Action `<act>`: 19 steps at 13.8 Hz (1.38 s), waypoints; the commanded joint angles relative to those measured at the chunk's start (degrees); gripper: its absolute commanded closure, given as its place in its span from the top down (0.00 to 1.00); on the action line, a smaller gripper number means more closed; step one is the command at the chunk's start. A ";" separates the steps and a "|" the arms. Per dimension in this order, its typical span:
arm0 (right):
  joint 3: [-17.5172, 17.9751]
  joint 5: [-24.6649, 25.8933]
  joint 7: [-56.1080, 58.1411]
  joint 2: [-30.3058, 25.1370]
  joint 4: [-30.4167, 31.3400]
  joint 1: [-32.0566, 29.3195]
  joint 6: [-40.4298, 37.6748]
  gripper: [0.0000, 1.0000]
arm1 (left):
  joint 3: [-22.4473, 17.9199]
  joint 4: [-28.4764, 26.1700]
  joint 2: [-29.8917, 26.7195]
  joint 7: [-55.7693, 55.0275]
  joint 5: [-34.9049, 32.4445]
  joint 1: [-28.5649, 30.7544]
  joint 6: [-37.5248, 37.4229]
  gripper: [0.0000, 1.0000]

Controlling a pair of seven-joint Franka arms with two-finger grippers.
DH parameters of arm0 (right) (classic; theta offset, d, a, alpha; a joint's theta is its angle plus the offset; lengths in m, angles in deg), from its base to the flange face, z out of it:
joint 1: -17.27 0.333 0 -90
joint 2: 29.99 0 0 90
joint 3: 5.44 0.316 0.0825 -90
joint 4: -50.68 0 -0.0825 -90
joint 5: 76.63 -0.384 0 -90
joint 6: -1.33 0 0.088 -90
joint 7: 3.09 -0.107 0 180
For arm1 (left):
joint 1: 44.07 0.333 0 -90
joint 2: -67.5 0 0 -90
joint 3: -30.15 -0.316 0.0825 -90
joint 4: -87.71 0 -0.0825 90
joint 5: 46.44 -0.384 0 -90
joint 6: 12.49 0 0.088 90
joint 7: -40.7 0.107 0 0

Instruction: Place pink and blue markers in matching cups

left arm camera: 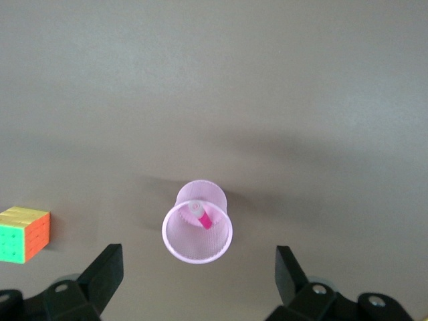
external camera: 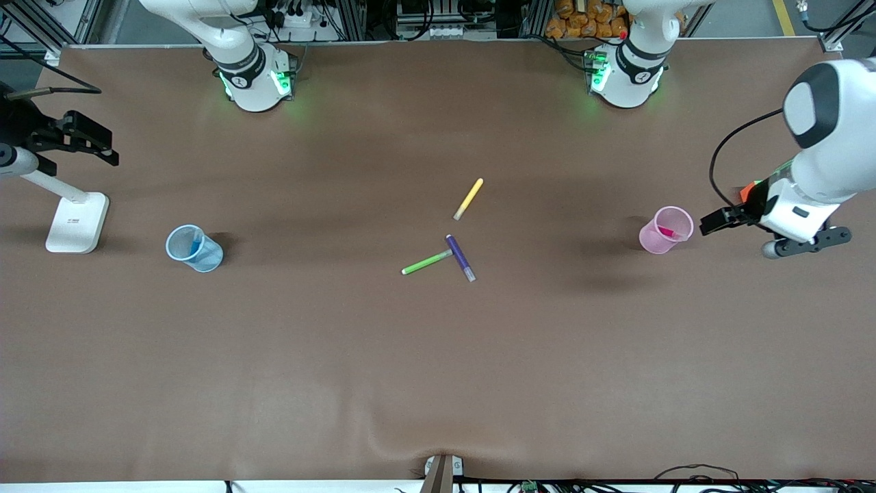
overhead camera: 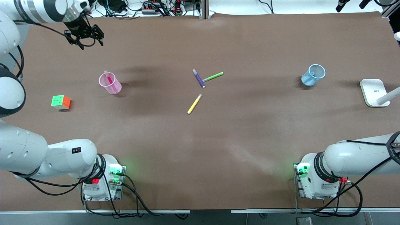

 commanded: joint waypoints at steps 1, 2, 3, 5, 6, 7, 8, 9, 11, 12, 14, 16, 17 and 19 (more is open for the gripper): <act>-0.29 1.00 2.56 -1.62 1.60 -0.16 0.74 1.00 | 0.29 5.38 -0.62 0.48 -1.16 0.09 -4.69 1.00; -0.29 1.00 2.83 -1.62 1.60 -0.25 0.65 1.00 | 0.46 7.40 -0.44 1.62 -1.16 -0.08 -5.74 1.00; -0.29 1.00 2.84 -1.62 1.77 -0.16 0.65 1.00 | 0.46 9.69 -0.27 2.06 -1.16 0.00 -7.05 1.00; -0.29 1.09 2.93 -1.62 1.77 -0.16 0.56 1.00 | 0.46 14.17 0.00 2.42 -1.16 0.27 -10.65 1.00; -0.29 1.00 2.84 -1.62 1.77 -0.16 0.56 1.00 | 0.38 16.02 0.00 2.42 -1.16 0.35 -11.89 1.00; -0.29 1.00 2.84 -1.62 1.77 -0.16 0.56 1.00 | 0.38 17.34 -0.17 2.42 -1.16 0.36 -13.29 1.00; -0.29 1.00 2.84 -1.62 1.77 -0.16 0.47 1.00 | 0.46 19.01 -0.52 2.42 -1.16 0.27 -15.31 1.00; -0.29 1.00 2.84 -1.62 1.77 -0.16 0.56 1.00 | 0.46 21.29 -0.61 2.42 -1.16 0.18 -17.94 1.00; -0.29 1.00 2.84 -1.62 1.77 -0.07 0.56 1.00 | 0.46 24.11 -0.79 2.94 -0.55 0.53 -21.47 1.00; -0.29 1.00 2.84 -1.62 1.77 -0.07 0.56 1.00 | 0.64 24.47 -0.96 3.38 -0.89 0.44 -22.09 1.00; -0.29 1.00 2.84 -1.44 1.60 -0.16 0.56 1.00 | 0.64 25.61 -2.36 3.30 -0.72 0.36 -23.06 1.00; -0.29 1.09 2.40 -1.18 0.72 -0.16 0.04 1.00 | 0.46 25.44 -4.30 3.82 -0.20 0.44 -24.72 1.00; -0.29 1.09 2.22 -1.09 0.46 -0.25 -0.05 1.00 | 0.55 25.53 -4.57 4.00 0.15 0.36 -26.82 1.00; -0.37 1.35 2.40 -1.09 -0.15 -0.25 -0.06 1.00 | 0.55 25.27 -5.88 4.09 0.33 0.36 -27.28 1.00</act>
